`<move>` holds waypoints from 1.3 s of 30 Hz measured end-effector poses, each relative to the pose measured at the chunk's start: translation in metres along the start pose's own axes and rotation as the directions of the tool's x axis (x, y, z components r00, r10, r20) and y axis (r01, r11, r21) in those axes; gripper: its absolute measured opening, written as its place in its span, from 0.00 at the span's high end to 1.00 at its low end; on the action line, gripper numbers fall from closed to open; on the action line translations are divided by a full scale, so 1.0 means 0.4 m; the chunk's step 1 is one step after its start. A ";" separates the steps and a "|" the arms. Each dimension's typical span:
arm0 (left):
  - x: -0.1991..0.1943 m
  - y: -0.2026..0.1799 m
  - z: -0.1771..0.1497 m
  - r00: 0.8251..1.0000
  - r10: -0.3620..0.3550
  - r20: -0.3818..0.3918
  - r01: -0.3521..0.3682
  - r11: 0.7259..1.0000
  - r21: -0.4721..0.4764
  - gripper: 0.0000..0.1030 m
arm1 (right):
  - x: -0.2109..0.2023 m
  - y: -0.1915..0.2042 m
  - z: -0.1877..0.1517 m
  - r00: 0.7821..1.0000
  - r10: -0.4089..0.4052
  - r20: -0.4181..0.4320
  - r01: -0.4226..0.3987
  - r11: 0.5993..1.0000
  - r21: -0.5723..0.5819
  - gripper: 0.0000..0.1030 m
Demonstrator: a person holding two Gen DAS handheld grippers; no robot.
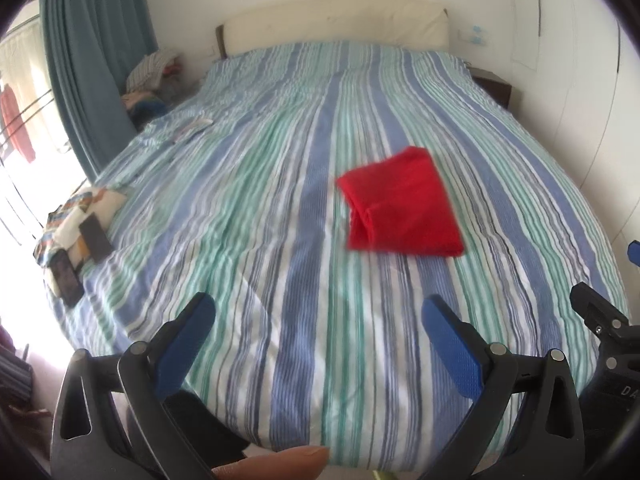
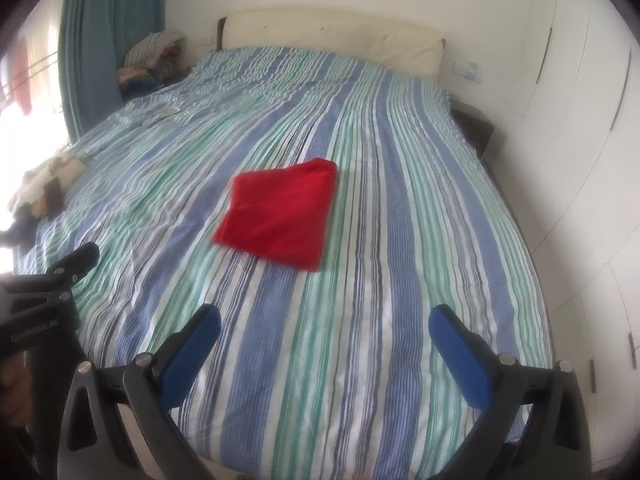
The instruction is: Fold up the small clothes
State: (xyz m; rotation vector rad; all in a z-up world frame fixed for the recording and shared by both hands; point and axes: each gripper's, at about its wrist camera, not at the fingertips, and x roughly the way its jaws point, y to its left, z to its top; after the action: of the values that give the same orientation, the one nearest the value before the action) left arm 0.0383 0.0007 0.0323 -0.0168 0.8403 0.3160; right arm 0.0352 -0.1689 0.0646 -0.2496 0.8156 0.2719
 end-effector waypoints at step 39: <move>-0.012 -0.027 0.000 0.999 -0.027 -0.034 0.027 1.000 -0.003 0.00 | -0.015 0.006 -0.002 1.000 0.005 0.012 -0.005 1.000 -0.009 0.01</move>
State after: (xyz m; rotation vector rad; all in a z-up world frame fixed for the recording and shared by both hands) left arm 0.0384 -0.0108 0.0347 -0.0358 0.8724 0.2917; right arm 0.0299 -0.1677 0.0680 -0.2545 0.8037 0.2819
